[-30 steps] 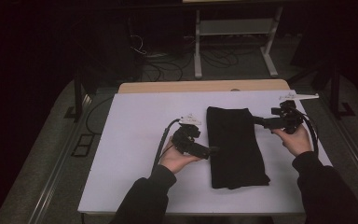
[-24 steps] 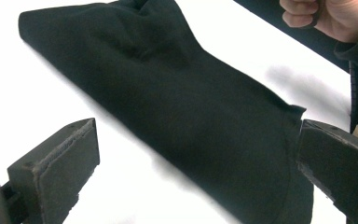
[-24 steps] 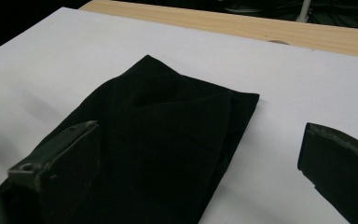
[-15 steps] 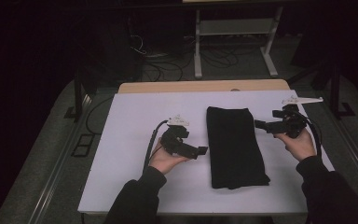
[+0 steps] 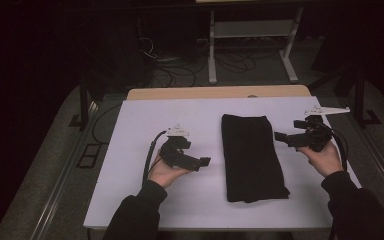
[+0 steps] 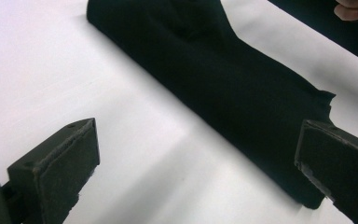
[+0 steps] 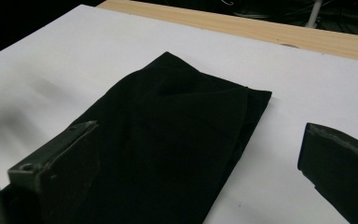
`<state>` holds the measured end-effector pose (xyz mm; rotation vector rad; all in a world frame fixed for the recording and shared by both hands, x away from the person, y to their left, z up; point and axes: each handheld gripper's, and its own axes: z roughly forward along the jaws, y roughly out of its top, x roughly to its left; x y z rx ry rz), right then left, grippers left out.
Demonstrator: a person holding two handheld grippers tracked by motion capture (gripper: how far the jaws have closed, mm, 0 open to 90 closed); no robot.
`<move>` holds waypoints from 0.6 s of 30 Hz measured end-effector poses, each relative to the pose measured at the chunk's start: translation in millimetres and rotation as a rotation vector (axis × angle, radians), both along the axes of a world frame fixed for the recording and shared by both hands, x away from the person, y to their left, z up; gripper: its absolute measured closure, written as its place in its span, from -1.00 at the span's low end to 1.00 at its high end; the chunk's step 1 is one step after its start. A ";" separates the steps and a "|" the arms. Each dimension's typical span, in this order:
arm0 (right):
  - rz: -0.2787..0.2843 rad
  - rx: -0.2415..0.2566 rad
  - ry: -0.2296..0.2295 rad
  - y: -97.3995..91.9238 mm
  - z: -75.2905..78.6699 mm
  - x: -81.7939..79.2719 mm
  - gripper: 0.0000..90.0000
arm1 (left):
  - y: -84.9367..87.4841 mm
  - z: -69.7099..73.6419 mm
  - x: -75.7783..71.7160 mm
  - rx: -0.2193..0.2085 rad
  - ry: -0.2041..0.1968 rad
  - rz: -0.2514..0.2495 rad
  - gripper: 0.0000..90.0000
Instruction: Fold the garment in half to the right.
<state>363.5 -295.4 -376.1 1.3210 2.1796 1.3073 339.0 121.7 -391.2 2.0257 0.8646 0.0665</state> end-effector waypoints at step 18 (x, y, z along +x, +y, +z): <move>-0.001 -0.009 0.004 -7.9 -7.2 -13.6 -1.00 | 27.6 -10.7 -4.9 -0.008 0.009 0.041 -1.00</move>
